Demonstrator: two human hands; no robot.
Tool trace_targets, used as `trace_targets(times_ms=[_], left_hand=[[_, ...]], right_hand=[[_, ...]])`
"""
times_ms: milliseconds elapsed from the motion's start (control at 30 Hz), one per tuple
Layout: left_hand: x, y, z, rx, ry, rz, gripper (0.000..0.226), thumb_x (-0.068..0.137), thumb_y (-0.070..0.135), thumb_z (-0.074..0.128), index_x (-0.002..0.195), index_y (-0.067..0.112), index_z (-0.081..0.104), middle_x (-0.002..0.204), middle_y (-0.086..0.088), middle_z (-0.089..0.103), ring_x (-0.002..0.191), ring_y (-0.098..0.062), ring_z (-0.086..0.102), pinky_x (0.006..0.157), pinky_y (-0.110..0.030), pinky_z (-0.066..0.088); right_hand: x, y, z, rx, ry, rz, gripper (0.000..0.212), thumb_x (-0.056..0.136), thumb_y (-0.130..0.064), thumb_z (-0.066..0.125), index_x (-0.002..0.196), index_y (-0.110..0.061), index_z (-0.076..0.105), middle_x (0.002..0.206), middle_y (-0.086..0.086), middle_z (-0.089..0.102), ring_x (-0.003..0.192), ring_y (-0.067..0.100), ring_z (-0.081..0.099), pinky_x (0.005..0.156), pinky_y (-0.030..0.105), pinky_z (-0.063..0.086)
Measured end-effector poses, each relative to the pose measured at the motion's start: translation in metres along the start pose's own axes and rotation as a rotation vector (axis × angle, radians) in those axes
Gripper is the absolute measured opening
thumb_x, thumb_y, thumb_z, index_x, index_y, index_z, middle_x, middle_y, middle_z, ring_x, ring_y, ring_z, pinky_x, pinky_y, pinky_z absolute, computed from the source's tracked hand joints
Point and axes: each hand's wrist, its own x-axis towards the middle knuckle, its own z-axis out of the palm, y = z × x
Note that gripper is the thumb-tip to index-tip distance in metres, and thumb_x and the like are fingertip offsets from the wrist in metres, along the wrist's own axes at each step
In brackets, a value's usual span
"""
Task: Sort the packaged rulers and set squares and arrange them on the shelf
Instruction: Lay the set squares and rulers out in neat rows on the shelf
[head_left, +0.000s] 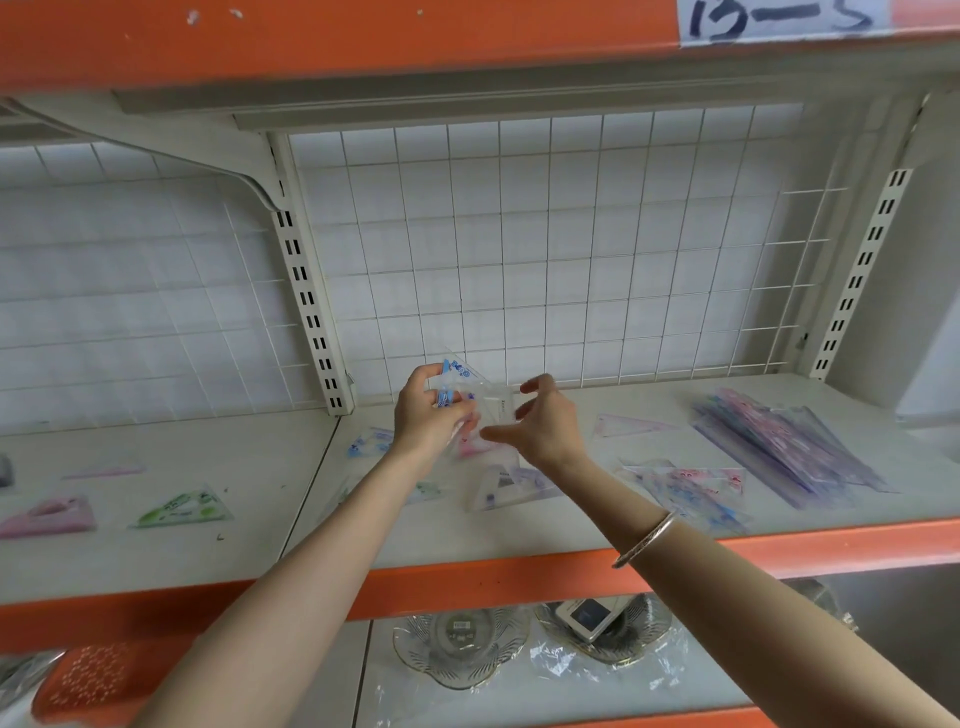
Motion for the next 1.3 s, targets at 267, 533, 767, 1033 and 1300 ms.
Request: trace_targets(times_ms=[267, 533, 767, 1033, 1300], left_hand=[[-0.002, 0.006, 0.0, 0.03, -0.061, 0.008, 0.041, 0.083, -0.005, 0.066, 0.114, 0.017, 0.049, 0.107, -0.018, 0.067, 0.09, -0.037, 0.069, 0.084, -0.046, 0.056], [0.012, -0.007, -0.02, 0.08, 0.046, -0.054, 0.031, 0.085, -0.002, 0.065, 0.107, 0.017, 0.055, 0.097, -0.013, 0.066, 0.079, -0.034, 0.069, 0.081, -0.05, 0.057], [0.011, -0.01, -0.024, 0.106, 0.038, -0.056, 0.031, 0.088, -0.004, 0.06, 0.112, 0.014, 0.054, 0.101, -0.015, 0.064, 0.071, -0.027, 0.067, 0.073, -0.042, 0.058], [0.011, -0.013, -0.017, 0.153, 0.018, -0.043, 0.029, 0.086, 0.001, 0.064, 0.108, 0.018, 0.055, 0.105, -0.014, 0.067, 0.087, -0.028, 0.069, 0.084, -0.045, 0.057], [0.013, -0.014, -0.017, 0.204, 0.068, -0.026, 0.021, 0.084, 0.008, 0.068, 0.101, 0.017, 0.058, 0.109, -0.007, 0.065, 0.089, -0.022, 0.062, 0.066, -0.025, 0.045]], right_hand=[[0.004, -0.003, -0.003, -0.482, 0.057, -0.315, 0.043, 0.078, -0.015, 0.067, 0.115, -0.002, 0.05, 0.11, 0.013, 0.052, 0.094, 0.031, 0.055, 0.075, 0.031, 0.042], [0.009, 0.004, -0.02, -0.646, -0.104, -0.326, 0.041, 0.074, -0.019, 0.071, 0.11, -0.006, 0.056, 0.105, 0.01, 0.053, 0.091, 0.03, 0.057, 0.074, 0.028, 0.043], [0.009, 0.007, -0.032, -0.693, -0.423, -0.299, 0.054, 0.07, -0.008, 0.075, 0.121, -0.009, 0.061, 0.11, 0.005, 0.069, 0.097, 0.018, 0.063, 0.082, 0.02, 0.046], [0.004, 0.016, -0.026, -0.738, -0.551, -0.278, 0.042, 0.068, -0.007, 0.073, 0.11, -0.009, 0.07, 0.107, 0.006, 0.071, 0.099, 0.018, 0.065, 0.088, 0.026, 0.051], [0.005, 0.005, -0.025, -0.462, -0.353, -0.253, 0.039, 0.078, -0.021, 0.074, 0.115, -0.009, 0.066, 0.108, 0.005, 0.069, 0.091, 0.012, 0.062, 0.079, 0.015, 0.044]])
